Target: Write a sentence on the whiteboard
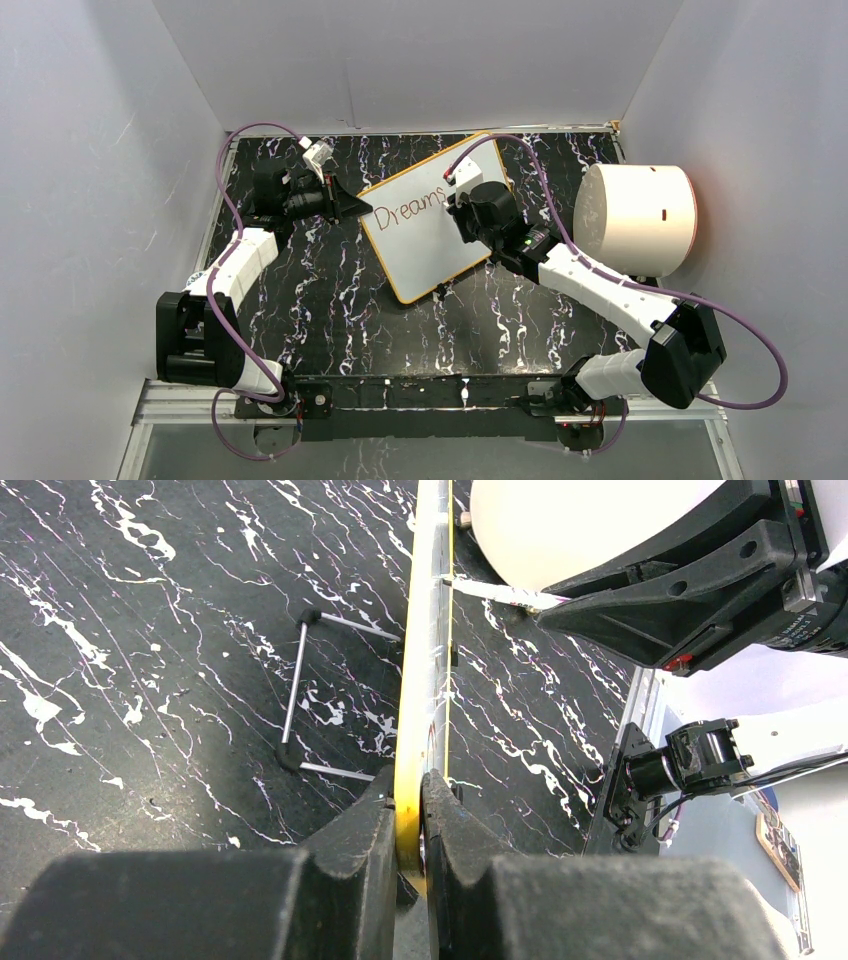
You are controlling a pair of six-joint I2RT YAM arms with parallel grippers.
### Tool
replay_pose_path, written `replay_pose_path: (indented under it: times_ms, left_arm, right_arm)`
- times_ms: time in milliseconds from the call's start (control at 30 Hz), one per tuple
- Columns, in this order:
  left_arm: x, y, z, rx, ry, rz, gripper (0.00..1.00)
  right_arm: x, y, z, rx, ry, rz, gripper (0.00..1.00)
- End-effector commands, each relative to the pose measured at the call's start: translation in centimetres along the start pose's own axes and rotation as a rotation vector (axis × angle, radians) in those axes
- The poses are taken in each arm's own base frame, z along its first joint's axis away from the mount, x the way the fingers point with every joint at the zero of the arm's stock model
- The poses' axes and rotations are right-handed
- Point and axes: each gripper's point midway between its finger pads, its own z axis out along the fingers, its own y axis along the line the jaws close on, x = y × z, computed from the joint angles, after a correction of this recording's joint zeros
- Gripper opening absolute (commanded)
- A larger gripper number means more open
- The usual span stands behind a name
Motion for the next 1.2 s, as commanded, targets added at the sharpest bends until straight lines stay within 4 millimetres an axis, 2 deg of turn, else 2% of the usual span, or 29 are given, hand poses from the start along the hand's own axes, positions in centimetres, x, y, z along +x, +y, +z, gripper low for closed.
replay_pose_path:
  times_ms: [0,133,400,733,1167]
  left_arm:
    - [3.8,2.1,0.8,-0.079,0.101,-0.056,0.0]
    - [3.9,2.2,0.8,-0.084,0.102,-0.054,0.0]
    - [3.9,2.5,0.8,-0.097,0.107,-0.049,0.0]
    - [4.3,3.2,0.6,-0.129,0.126,-0.04,0.0]
    - [4.1,3.2,0.5,-0.139,0.123,-0.037,0.0]
  right_arm:
    - [-3.5,0.2,-0.5,-0.022,-0.108,0.035,0.0]
    - [-3.6,-0.5,-1.5,0.009,-0.126,0.038,0.0]
    - [-3.7,-0.2,-3.3,-0.015,-0.166,0.046,0.0]
    - [-2.4,1.7,-5.3,-0.048,-0.138,0.057,0.0]
    - [0.0,4.3,-6.5,-0.055,-0.061,0.026,0.0]
